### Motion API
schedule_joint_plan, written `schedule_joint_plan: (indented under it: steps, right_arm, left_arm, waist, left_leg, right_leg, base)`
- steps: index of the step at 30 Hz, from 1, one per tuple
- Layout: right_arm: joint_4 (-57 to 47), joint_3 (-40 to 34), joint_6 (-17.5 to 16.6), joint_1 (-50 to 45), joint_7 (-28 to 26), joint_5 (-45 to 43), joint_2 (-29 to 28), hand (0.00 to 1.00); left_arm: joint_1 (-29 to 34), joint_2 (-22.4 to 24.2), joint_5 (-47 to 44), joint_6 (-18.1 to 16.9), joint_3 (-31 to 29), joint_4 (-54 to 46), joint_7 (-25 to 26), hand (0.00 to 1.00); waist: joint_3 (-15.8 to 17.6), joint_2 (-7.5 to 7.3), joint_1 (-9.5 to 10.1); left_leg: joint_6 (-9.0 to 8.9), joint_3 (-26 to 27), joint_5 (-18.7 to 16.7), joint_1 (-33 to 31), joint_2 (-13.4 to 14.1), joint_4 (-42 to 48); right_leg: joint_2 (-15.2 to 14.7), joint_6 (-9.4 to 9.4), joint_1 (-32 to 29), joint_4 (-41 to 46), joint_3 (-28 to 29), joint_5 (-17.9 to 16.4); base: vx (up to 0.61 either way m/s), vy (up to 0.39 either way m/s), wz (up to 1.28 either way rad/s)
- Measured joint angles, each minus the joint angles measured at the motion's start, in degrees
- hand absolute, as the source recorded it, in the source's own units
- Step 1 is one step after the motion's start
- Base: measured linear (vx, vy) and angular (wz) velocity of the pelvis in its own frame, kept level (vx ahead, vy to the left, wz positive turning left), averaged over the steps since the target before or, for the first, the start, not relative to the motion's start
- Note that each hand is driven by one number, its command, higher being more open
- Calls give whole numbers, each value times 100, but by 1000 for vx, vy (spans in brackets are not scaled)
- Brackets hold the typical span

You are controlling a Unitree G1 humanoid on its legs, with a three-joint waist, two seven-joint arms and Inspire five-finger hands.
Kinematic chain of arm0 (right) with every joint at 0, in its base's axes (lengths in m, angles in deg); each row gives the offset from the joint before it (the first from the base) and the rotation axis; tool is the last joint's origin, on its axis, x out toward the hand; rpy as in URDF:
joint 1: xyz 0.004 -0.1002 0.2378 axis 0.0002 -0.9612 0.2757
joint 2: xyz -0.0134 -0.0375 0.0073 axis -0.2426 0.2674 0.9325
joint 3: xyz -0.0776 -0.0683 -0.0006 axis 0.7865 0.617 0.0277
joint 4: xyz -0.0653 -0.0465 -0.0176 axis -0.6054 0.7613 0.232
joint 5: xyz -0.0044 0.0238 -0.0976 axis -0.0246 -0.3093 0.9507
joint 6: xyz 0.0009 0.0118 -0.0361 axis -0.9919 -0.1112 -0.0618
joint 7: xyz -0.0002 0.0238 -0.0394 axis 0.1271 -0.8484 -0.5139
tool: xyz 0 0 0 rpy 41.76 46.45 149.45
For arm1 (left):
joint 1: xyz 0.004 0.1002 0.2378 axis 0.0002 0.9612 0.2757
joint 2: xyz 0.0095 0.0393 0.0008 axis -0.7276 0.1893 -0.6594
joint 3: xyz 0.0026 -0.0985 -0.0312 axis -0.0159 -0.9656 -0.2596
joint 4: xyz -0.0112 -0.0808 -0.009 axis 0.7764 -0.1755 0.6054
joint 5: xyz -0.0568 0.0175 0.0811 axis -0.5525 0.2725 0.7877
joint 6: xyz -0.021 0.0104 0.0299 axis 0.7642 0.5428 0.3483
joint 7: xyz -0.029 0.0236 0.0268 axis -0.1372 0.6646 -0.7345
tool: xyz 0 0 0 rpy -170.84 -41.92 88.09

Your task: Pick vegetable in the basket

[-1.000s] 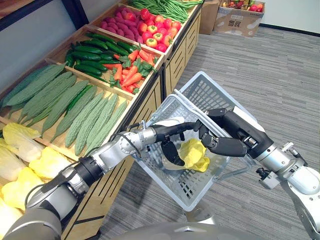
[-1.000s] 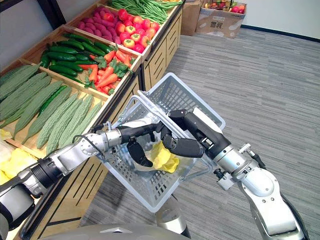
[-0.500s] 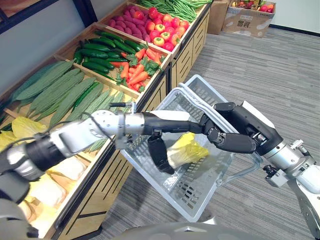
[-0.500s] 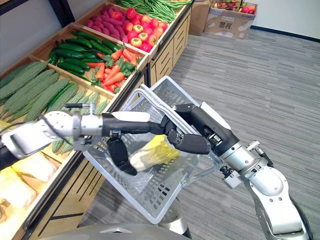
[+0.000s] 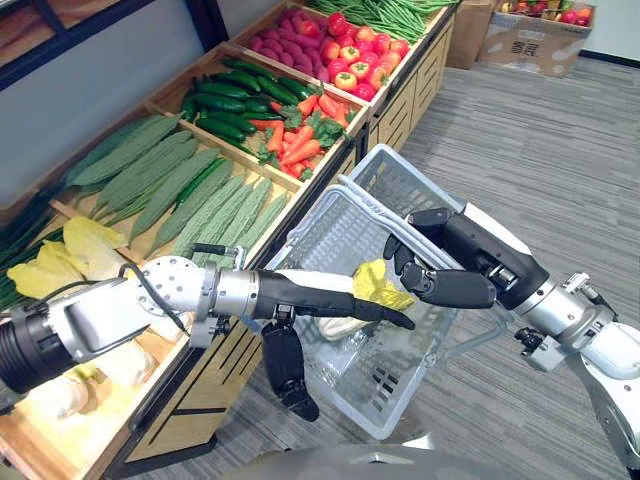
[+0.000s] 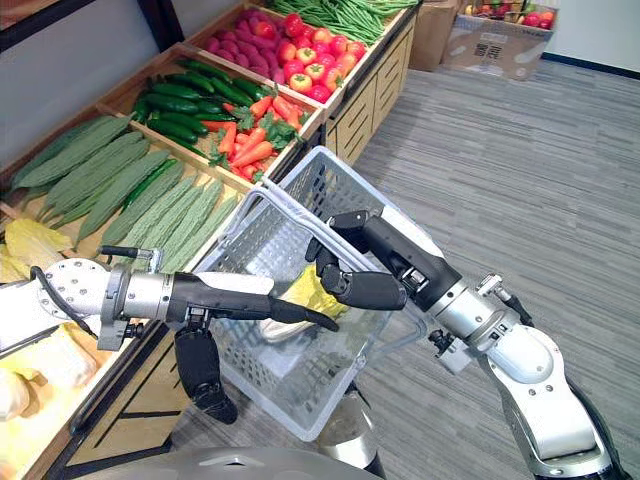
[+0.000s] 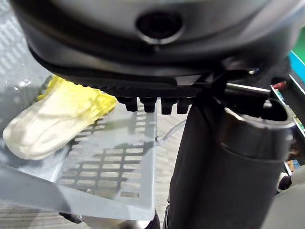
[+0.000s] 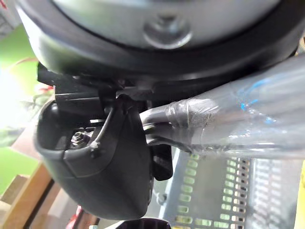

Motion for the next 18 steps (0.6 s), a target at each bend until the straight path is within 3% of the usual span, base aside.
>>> schedule_joint_plan:
  steps: [4,9,12,18]
  right_arm:
    - [4,37,0,-6,-3,-2,150,0]
    - [98,29,0,-36,-18,-2,113,0]
    - [170,-2,-1,-41,-17,1,-21,0]
    - [1073,-77,0,-79,248,234,-594,0]
  left_arm:
    - [488,-241,-280,34,-507,-18,-55,100]
    - [1113,-341,-942,109,-1952,-7,11,100]
    - [1142,-348,-955,123,-2204,8,64,100]
    - [1787,-347,-1121,123,-2888,53,103,100]
  waist:
    - [4,-6,-9]
    - [-18,-140,63]
    - [-91,-228,151]
    - [-297,-442,311]
  left_leg:
    - [9,-93,17,-8,-62,-58]
    - [53,-388,196,-56,-187,-240]
    - [67,-543,320,-109,-256,-375]
    - [71,-873,553,-108,-404,-682]
  right_leg:
    - [-67,-5,60,0,-100,-29]
    - [-163,-37,155,1,-398,-56]
    - [-202,-44,167,-2,-550,-60]
    - [-289,-117,307,-14,-928,-104]
  base:
    - [-12,11,15]
    - [6,4,30]
    - [17,3,27]
    - [15,9,31]
